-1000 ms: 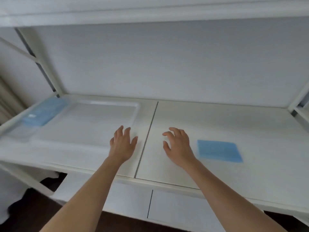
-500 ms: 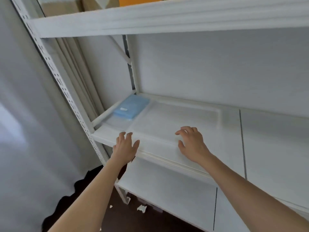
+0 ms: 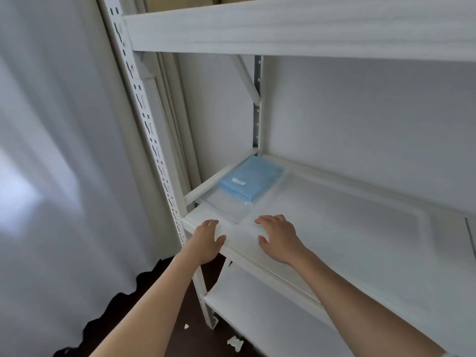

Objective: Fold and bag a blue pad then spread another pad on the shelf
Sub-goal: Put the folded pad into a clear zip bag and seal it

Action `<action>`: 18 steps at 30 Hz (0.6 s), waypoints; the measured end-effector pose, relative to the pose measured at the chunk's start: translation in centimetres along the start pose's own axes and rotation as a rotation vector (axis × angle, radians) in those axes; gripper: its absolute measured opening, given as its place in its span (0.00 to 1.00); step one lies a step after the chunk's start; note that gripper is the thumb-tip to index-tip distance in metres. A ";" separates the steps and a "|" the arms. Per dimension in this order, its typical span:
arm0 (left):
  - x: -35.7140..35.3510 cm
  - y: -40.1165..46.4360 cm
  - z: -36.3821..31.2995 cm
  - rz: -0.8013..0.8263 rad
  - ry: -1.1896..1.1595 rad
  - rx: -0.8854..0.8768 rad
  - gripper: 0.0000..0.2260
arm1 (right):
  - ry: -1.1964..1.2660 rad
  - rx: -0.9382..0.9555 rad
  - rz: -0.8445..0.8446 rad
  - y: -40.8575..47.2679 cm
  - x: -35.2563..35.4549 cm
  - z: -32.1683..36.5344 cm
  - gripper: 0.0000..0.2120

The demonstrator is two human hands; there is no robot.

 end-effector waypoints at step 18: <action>-1.6 16.5 -3.6 0.110 0.215 -0.134 0.28 | 0.107 -0.056 -0.011 10.2 -1.8 -4.2 0.12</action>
Point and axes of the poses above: each hand's wrist, its own y-axis towards the middle knuckle, its own x-axis out of the back of the hand, z = x × y, the point moved 6 cm from there along y, towards the middle knuckle, and after that the axes turned 4 degrees about -x, right-handed, at the moved point
